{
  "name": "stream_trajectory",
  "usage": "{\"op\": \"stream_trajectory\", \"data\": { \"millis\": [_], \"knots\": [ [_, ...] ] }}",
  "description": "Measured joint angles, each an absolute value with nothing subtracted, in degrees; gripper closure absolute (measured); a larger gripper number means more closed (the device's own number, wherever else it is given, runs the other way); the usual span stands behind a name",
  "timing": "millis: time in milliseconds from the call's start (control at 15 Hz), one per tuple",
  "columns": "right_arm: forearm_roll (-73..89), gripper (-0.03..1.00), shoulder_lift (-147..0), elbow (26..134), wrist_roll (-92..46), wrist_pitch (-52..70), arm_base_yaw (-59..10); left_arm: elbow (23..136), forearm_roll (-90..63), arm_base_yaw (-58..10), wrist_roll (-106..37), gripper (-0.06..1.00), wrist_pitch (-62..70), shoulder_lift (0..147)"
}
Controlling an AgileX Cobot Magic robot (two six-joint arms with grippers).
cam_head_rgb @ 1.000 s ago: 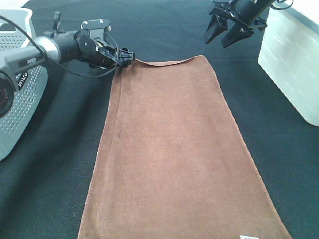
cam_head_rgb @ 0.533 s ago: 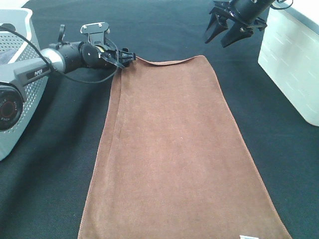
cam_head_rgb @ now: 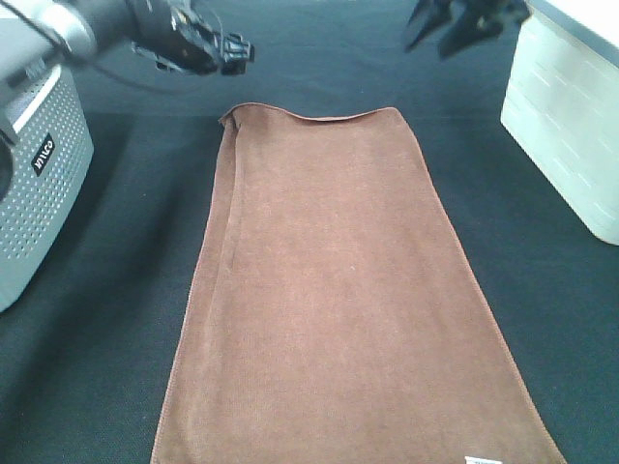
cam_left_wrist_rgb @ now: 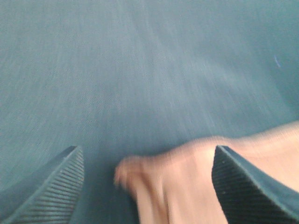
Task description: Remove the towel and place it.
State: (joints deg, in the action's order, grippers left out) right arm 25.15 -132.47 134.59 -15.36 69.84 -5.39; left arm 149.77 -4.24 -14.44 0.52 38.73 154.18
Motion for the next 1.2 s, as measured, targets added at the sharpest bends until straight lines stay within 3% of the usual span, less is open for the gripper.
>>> {"op": "stream_trajectory", "data": {
  "millis": [200, 400, 733, 933, 1200],
  "knots": [
    [24.9, 0.38, -127.4, 133.4, -13.8, 69.8, -5.4, 149.8, -3.9, -14.4, 0.7, 0.21, 52.1, 149.3],
    [23.3, 0.38, -118.0, 122.6, -13.5, 69.8, -5.4, 149.8, -2.6, -14.4, 1.4, 0.21, 67.7, 143.5],
    [20.5, 0.38, -95.8, 99.8, -12.4, 70.0, -5.4, 148.0, 0.0, -14.4, 6.6, 0.21, 69.5, 132.0],
    [20.1, 0.38, -87.5, 92.4, -12.3, 70.0, -5.4, 137.7, 3.1, -12.3, 5.6, 0.21, 69.5, 124.5],
    [19.8, 0.38, -81.2, 87.1, -11.5, 70.0, -5.4, 119.1, 4.7, -3.6, 2.8, 0.21, 69.6, 111.7]
  ]
}}
